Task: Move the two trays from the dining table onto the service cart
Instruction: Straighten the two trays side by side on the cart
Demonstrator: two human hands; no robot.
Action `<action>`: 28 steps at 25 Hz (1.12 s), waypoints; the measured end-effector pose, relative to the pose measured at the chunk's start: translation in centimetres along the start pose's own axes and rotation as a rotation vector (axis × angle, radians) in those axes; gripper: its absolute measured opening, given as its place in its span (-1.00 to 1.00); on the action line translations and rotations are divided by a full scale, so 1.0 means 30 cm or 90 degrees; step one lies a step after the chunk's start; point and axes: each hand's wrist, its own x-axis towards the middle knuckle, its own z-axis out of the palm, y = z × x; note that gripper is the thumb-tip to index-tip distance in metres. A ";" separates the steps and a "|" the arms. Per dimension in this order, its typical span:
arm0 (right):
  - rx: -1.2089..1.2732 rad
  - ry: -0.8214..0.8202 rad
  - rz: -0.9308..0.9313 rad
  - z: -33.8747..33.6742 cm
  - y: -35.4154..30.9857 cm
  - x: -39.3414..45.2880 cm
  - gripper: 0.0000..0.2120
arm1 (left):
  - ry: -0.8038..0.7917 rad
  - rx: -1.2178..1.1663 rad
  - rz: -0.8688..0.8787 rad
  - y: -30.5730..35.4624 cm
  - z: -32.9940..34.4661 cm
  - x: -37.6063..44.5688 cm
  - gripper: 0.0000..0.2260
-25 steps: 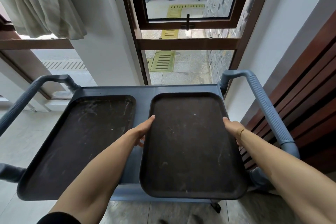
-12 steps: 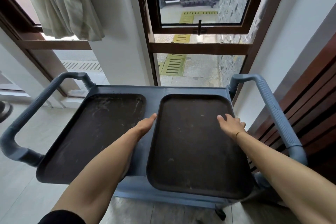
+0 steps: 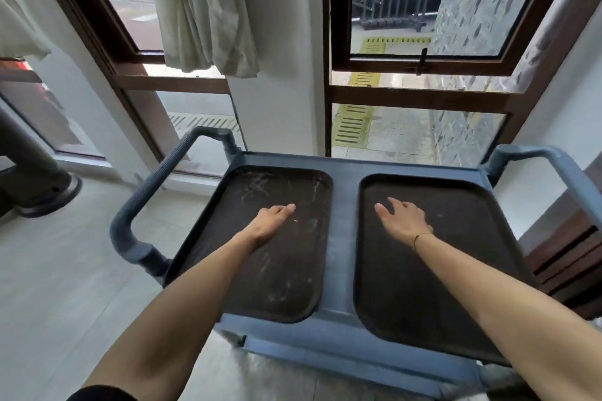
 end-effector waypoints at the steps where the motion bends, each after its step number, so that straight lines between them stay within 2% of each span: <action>1: -0.008 -0.008 -0.010 0.046 -0.062 -0.019 -0.41 | -0.006 0.006 0.013 -0.042 -0.053 -0.003 -0.46; 6: -0.062 -0.009 -0.056 0.280 -0.328 -0.116 -0.41 | -0.032 0.061 0.091 -0.229 -0.277 0.014 -0.49; 11: -0.137 -0.020 -0.108 0.447 -0.466 -0.229 -0.40 | -0.062 0.148 0.122 -0.395 -0.374 0.004 -0.46; 14: -0.168 -0.043 -0.127 0.526 -0.490 -0.309 -0.40 | -0.086 0.236 0.131 -0.494 -0.366 -0.010 -0.40; 17: -0.208 -0.067 -0.154 0.594 -0.468 -0.377 -0.38 | -0.097 0.400 0.190 -0.579 -0.333 -0.040 -0.29; 22: -0.291 -0.124 -0.237 0.683 -0.415 -0.428 -0.12 | -0.121 0.560 0.296 -0.685 -0.293 -0.098 -0.09; 28: -0.369 -0.137 -0.296 0.759 -0.406 -0.441 -0.08 | -0.140 0.670 0.342 -0.745 -0.293 -0.122 -0.13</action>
